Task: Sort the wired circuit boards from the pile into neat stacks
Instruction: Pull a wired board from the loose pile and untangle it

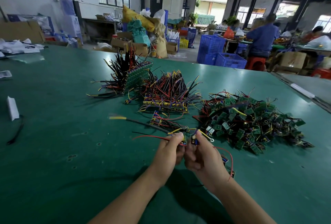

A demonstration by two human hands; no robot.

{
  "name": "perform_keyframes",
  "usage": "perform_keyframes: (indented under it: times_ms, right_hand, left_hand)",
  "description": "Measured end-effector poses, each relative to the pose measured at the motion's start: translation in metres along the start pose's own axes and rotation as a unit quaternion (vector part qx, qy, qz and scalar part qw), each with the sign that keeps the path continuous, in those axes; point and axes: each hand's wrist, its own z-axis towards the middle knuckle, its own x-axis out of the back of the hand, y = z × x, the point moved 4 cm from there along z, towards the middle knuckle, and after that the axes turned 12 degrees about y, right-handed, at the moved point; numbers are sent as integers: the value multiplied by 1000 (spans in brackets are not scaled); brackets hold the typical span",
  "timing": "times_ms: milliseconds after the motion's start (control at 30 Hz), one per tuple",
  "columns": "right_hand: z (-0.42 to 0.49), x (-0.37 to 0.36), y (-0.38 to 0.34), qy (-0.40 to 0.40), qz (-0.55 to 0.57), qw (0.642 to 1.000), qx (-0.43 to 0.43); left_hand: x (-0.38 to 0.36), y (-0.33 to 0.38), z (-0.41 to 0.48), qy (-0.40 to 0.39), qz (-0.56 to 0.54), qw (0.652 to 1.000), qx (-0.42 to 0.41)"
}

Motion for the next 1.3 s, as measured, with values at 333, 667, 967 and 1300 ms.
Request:
perform_keyframes:
  times_ms: [333,667,967,1300]
  right_hand:
    - [5,13,-5,75,-76,994,2]
    - [3,18,-9,108,-390,911,82]
    - [1,11,-14,64,-322,911,251]
    - [9,16,-4,-104,-177,975,84]
  left_hand:
    - [5,-8,9,9,42,999,-22]
    - [5,-8,7,22,268,948,-172]
    - [7,-10,10,39,250,960,-124]
    - [11,-14,14,27,207,978,-19]
